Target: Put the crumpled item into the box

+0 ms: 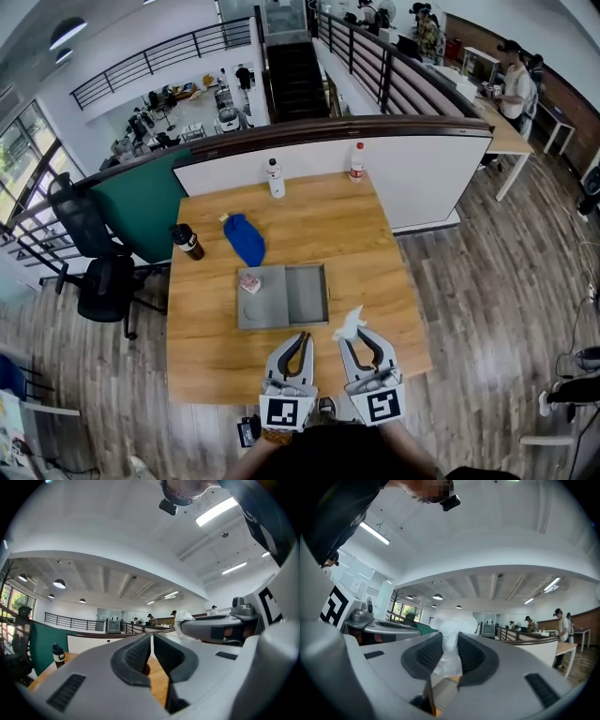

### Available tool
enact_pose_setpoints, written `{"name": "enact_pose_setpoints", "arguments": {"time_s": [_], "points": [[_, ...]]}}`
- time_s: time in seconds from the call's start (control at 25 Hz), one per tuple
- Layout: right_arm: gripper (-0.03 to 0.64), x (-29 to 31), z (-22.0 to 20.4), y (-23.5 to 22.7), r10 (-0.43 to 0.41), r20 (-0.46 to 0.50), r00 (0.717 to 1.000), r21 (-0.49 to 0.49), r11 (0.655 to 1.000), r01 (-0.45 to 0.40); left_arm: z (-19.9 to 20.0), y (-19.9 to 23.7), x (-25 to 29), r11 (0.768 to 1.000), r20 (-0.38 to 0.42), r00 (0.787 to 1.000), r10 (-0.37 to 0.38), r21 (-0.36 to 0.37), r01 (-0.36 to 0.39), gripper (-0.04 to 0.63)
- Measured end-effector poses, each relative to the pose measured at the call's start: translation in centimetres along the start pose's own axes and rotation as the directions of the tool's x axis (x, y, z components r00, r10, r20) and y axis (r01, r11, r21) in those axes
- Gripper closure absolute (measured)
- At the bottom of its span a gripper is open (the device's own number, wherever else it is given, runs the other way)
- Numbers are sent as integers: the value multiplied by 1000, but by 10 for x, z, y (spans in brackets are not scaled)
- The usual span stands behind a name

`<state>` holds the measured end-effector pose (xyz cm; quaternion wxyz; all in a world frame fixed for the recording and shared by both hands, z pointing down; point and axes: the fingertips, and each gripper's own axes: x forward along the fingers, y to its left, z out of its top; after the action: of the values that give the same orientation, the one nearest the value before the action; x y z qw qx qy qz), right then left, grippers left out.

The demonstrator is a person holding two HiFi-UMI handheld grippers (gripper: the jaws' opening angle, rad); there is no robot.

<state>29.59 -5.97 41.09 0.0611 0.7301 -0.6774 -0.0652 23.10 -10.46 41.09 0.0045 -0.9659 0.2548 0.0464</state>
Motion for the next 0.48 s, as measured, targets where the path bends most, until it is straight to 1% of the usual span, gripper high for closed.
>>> {"name": "enact_pose_setpoints", "arguments": {"time_s": [0.12,0.28,0.36,0.48], "points": [[522,-2,-6,-6,32,3,999,7,999,-32,-5,-8,-1,999,-13,999,33,10,-33,558],[523,-1,-23,-4,93,-23,995,25,995,-92,-9,-10,-11,995,-43,994,97,20,-96,558],[523,2,-28,3,124,-20,992,45,991,-123,-10,-6,-18,991,-57,990,127,39,-125,558],[523,4,-34,5,151,-17,988,73,986,-150,-17,-6,-21,988,-89,985,145,73,-139,558]]}}
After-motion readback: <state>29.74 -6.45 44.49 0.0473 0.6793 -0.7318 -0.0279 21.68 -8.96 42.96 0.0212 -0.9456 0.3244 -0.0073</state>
